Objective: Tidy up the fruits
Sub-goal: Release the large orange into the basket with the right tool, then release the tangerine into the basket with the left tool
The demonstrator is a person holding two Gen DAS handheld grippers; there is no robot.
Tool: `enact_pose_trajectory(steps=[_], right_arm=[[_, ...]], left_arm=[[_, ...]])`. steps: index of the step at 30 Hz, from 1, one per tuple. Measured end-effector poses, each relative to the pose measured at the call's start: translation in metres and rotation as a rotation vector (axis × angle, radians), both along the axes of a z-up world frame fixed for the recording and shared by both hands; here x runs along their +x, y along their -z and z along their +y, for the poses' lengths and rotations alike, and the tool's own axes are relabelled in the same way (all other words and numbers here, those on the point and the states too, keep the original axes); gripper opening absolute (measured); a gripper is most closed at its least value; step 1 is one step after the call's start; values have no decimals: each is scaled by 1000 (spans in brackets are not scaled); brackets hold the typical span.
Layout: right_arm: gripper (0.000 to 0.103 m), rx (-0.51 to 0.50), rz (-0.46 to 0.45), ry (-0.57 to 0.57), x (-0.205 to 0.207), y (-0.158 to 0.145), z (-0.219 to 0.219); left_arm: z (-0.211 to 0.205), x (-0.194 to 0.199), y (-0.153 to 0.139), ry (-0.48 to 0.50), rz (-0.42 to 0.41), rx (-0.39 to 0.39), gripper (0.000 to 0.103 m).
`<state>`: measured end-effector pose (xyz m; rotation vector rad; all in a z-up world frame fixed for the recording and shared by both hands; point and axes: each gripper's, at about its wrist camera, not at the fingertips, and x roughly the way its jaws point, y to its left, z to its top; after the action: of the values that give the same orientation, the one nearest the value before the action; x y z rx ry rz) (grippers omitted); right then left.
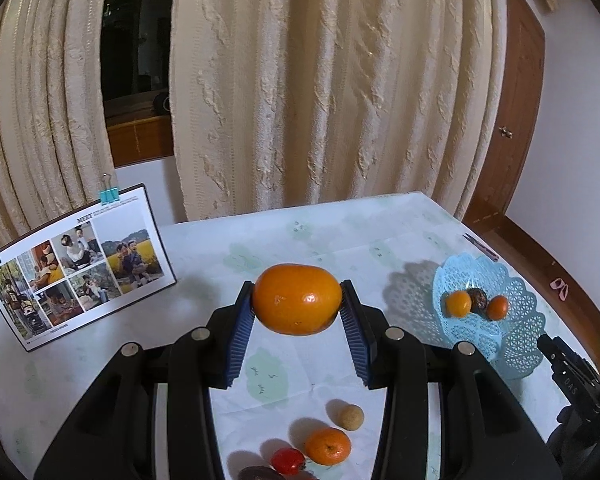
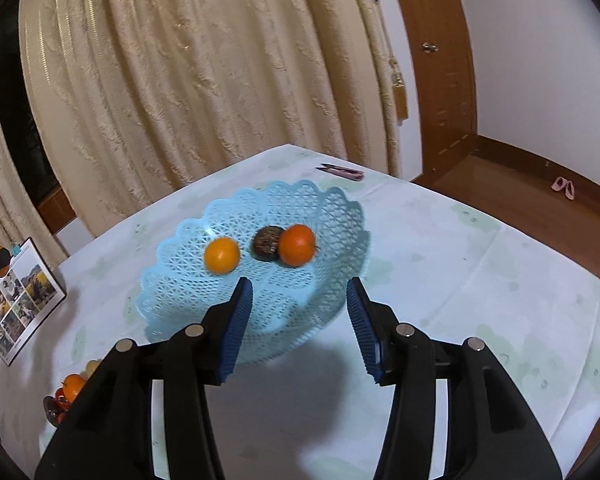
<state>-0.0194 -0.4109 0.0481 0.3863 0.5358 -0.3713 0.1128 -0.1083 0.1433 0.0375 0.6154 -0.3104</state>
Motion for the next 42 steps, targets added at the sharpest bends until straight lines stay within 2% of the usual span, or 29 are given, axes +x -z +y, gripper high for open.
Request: enact_pose_trajectory(steps=[2, 7, 13, 23, 31, 33, 35, 42], right_arm=[[60, 0, -12, 17, -6, 2, -2], [62, -10, -44, 58, -19, 6, -8], [67, 56, -67, 84, -25, 17, -18], [69, 113, -107, 82, -31, 21, -22], [70, 127, -131, 84, -34, 21, -23], [71, 134, -134, 83, -35, 21, -24], [76, 141, -145, 87, -37, 21, -26], [76, 150, -158, 93, -40, 19, -26]], left_arm=[[-7, -3, 3, 15, 4, 9, 43], [-28, -10, 14, 72, 41, 20, 43], [-63, -19, 22, 145, 75, 25, 43], [-128, -20, 43, 260, 148, 36, 43], [-165, -16, 61, 302, 197, 52, 43], [-169, -16, 62, 303, 195, 54, 48], [-169, -17, 59, 299, 185, 49, 64], [-155, -16, 45, 263, 146, 41, 80]])
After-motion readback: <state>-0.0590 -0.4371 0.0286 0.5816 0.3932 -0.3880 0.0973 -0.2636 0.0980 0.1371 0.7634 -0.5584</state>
